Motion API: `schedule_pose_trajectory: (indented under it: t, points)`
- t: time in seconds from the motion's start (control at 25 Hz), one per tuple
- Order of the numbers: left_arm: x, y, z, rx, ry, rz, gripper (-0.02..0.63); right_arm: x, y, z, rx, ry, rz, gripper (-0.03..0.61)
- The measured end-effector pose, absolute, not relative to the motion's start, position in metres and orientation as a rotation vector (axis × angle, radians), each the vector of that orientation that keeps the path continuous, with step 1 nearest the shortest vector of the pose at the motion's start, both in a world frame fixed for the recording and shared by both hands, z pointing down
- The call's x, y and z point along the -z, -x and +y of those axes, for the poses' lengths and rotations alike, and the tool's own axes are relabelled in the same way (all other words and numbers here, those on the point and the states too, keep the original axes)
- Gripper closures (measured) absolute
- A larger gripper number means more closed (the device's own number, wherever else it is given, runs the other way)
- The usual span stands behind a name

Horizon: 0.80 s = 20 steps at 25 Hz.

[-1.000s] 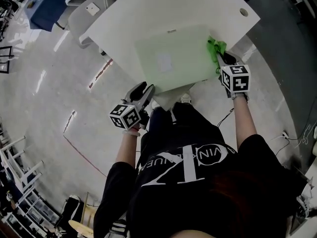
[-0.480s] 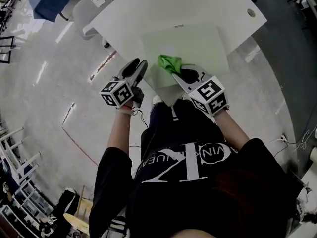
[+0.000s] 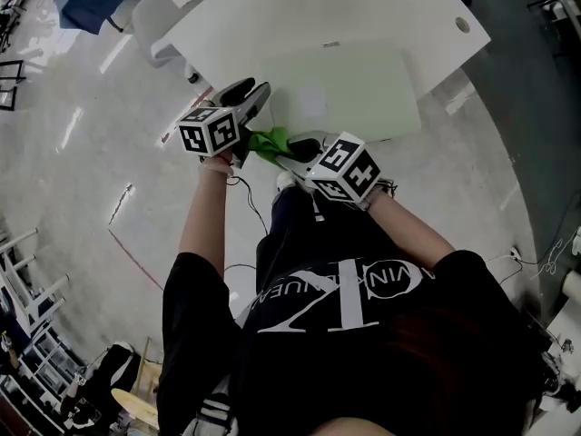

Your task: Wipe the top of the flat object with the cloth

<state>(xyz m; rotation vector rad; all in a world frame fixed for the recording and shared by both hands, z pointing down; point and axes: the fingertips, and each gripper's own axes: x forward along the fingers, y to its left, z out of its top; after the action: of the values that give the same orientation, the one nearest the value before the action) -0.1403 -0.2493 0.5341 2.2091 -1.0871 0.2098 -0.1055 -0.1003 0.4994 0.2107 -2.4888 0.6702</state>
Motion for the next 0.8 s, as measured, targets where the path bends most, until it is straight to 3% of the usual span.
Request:
schedule_pose_trajectory:
  t: [0.16, 0.8]
  points:
    - [-0.547, 0.127, -0.244, -0.377, -2.299, -1.058, 0.445, -0.516, 0.095, -0.108, -0.512, -0.3, -2.413, 0.545]
    - [-0.549, 0.127, -0.243, -0.354, -2.253, -1.112, 0.448, -0.519, 0.012, -0.147, -0.417, -0.593, -2.319, 0.545]
